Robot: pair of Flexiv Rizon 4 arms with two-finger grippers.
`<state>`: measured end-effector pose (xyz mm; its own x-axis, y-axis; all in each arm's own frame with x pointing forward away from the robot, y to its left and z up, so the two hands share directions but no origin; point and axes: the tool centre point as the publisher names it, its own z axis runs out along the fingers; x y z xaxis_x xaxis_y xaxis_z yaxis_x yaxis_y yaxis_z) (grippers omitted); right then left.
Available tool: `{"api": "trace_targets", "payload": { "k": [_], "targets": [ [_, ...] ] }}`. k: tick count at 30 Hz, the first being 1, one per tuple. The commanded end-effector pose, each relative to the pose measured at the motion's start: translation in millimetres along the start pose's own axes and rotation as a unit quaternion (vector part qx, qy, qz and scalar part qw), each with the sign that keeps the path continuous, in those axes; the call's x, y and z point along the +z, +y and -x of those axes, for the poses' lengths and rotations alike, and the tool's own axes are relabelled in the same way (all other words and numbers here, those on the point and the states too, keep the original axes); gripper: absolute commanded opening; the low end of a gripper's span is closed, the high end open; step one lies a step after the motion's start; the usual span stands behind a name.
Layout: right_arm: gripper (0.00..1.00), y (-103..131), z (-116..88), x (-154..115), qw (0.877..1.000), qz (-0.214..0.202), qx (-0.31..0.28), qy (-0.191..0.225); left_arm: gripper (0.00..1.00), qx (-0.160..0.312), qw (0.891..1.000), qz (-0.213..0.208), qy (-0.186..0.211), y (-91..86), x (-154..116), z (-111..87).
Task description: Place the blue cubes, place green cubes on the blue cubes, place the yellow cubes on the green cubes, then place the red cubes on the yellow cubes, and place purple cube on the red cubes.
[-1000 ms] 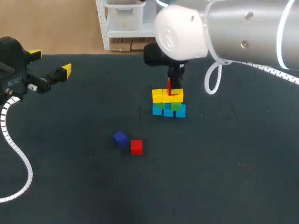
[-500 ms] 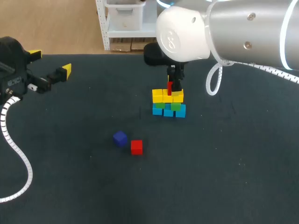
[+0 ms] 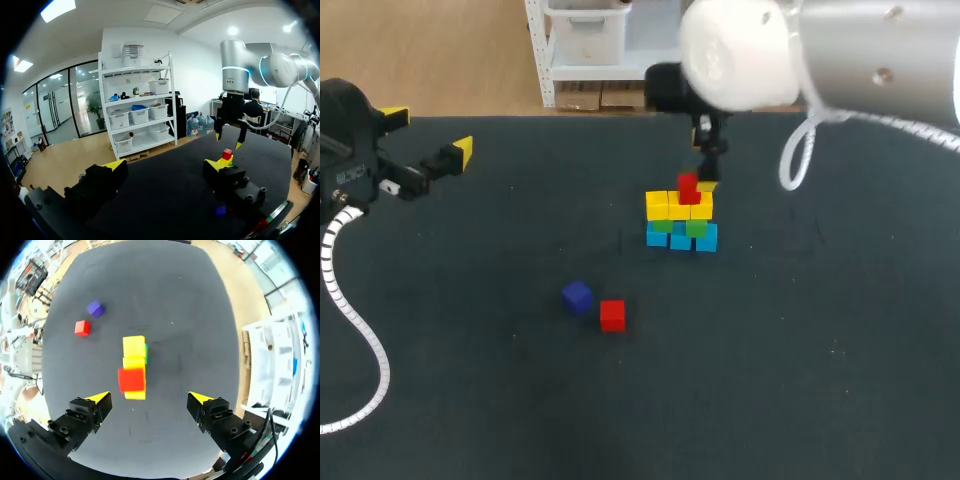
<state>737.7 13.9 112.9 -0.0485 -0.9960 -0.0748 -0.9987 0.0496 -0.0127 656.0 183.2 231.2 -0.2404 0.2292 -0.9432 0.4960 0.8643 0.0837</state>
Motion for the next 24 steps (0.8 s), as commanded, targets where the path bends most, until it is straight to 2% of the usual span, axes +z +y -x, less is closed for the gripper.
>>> {"api": "trace_targets", "payload": {
  "k": [1,6,10,16,19,24],
  "targets": [
    [1.00,-2,-28,-18,0.999,-0.008,0.024,-0.040,1.00,0.000,1.000,-0.004,-0.001,2.5,-1,-0.1],
    [1.00,-16,-53,-38,0.990,-0.016,0.087,-0.109,1.00,0.000,1.000,-0.004,-0.001,2.5,-1,-0.1],
    [1.00,-30,-76,-52,0.974,-0.035,0.151,-0.163,1.00,0.000,1.000,-0.004,-0.001,2.5,-1,-0.1],
    [1.00,-45,-108,-61,0.954,-0.057,0.216,-0.200,1.00,0.000,1.000,-0.004,-0.001,2.5,-1,-0.1],
    [1.00,-52,-123,-68,0.941,-0.071,0.247,-0.221,1.00,0.000,1.000,-0.004,-0.001,2.5,-1,-0.1],
    [1.00,-66,-149,-82,0.905,-0.127,0.310,-0.264,1.00,0.000,1.000,-0.004,-0.001,2.5,-1,-0.1]
  ]
}}
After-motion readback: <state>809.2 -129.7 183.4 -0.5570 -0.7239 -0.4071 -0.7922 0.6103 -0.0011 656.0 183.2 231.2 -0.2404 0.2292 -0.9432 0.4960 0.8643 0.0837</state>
